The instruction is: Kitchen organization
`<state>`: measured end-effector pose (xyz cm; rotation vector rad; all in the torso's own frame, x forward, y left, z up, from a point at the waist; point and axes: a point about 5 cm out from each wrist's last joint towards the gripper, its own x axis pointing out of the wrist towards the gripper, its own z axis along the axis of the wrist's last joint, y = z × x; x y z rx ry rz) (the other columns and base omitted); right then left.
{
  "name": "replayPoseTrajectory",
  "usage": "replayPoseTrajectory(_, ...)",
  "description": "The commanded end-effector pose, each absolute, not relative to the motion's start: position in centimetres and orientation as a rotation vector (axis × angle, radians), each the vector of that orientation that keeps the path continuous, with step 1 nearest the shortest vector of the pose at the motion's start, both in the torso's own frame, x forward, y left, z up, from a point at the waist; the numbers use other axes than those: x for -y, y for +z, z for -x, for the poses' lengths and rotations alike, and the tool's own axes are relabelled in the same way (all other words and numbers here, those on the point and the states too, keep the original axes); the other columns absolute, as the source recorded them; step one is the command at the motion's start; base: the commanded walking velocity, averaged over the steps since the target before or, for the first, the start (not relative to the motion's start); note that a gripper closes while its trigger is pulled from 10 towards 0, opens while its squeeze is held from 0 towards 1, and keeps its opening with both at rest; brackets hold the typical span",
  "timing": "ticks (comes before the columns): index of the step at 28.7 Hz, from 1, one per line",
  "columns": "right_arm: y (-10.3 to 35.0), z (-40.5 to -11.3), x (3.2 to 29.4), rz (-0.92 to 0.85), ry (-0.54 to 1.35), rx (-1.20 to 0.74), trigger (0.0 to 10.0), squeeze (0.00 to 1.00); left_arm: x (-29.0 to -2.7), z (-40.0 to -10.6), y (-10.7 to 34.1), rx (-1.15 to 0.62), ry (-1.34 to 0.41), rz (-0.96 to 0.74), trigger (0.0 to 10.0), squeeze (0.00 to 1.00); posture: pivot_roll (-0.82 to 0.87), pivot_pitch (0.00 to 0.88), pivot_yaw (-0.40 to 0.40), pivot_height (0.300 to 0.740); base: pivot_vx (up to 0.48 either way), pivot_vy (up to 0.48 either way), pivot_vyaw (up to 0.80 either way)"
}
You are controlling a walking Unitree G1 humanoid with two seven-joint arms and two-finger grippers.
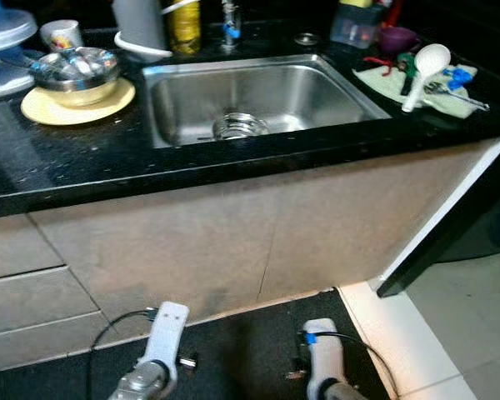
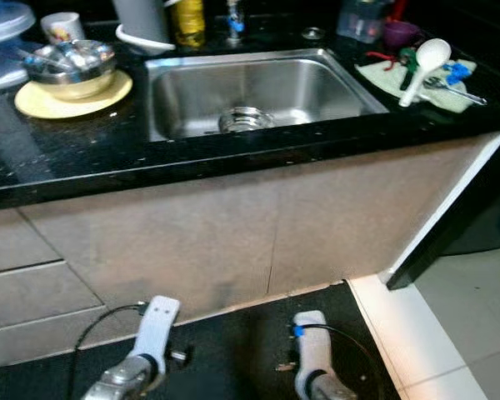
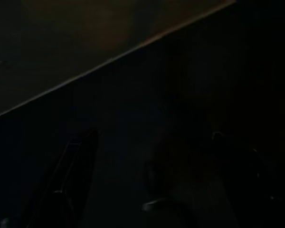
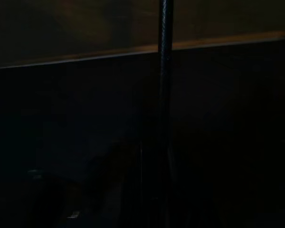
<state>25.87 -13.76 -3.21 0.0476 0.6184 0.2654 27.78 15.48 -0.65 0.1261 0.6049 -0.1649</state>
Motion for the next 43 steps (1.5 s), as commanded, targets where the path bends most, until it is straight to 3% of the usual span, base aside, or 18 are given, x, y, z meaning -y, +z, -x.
replayPoseTrajectory(1,-3.7,-25.3,14.5,-0.034,0.252,-0.637,10.0,0.0,-15.3,-27.2,-1.0,-0.61,-0.197,-0.173,10.0,0.0,-0.1,0.167,-0.028,0.74,0.0,0.0,0.0)
replayPoseTrajectory(13,-3.6,-25.4,14.5,-0.039,0.254,-0.63,10.0,0.0,-15.0,-27.8,-0.2,-0.574,-0.213,-0.18,10.0,0.0,-0.1,0.16,-0.026,0.74,0.0,0.0,0.0)
replayPoseTrajectory(16,-2.7,-26.1,14.3,-0.07,0.288,-0.57,10.0,0.0,-14.5,-28.3,1.3,-0.478,-0.277,-0.169,10.0,0.0,-0.09,0.165,-0.023,0.74,0.0,0.0,0.0)
replayPoseTrajectory(18,0.3,-27.7,13.1,-0.318,0.437,-0.407,10.0,0.0,-14.1,-28.9,4.7,-0.275,-0.374,-0.125,10.0,0.0,-0.09,0.17,-0.022,0.74,0.0,0.0,0.0)
replayPoseTrajectory(22,4.3,-28.9,12.7,-0.478,0.567,-0.229,10.0,0.0,-14.5,-29.4,7.8,-0.118,-0.397,-0.129,10.0,0.0,-0.09,0.176,-0.022,0.74,0.0,0.0,0.0)
replayPoseTrajectory(24,8.3,-30.0,13.0,-0.55,0.624,-0.074,10.0,0.0,-15.1,-30.2,10.9,-0.012,-0.387,-0.122,10.0,0.0,-0.09,0.178,-0.023,0.74,0.0,0.0,0.0)
replayPoseTrajectory(28,13.1,-32.5,14.3,-0.493,0.532,0.098,10.0,0.0,-16.2,-32.1,14.9,0.087,-0.307,-0.127,10.0,0.0,-0.09,0.174,-0.024,0.74,0.0,0.0,0.0)
replayPoseTrajectory(30,18.6,-34.9,15.4,-0.421,0.393,0.284,10.0,0.0,-16.9,-34.0,19.2,0.18,-0.226,-0.127,10.0,0.0,-0.09,0.171,-0.022,0.74,0.0,0.0,0.0)
replayPoseTrajectory(34,22.9,-36.0,16.1,-0.361,0.289,0.41,10.0,0.0,-16.9,-35.1,22.5,0.219,-0.174,-0.118,10.0,0.0,-0.09,0.167,-0.02,0.74,0.0,0.0,0.0)
replayPoseTrajectory(36,26.4,-36.1,16.4,-0.265,0.215,0.512,10.0,0.0,-16.2,-35.7,24.6,0.239,-0.17,-0.202,10.0,0.0,-0.08,0.166,-0.02,0.74,0.0,0.0,0.0)
replayPoseTrajectory(43,28.1,-35.7,16.2,-0.2,0.16,0.539,10.0,0.0,-14.7,-35.7,26.9,0.307,-0.192,-0.268,10.0,0.0,-0.08,0.168,-0.018,0.74,0.0,0.0,0.0)
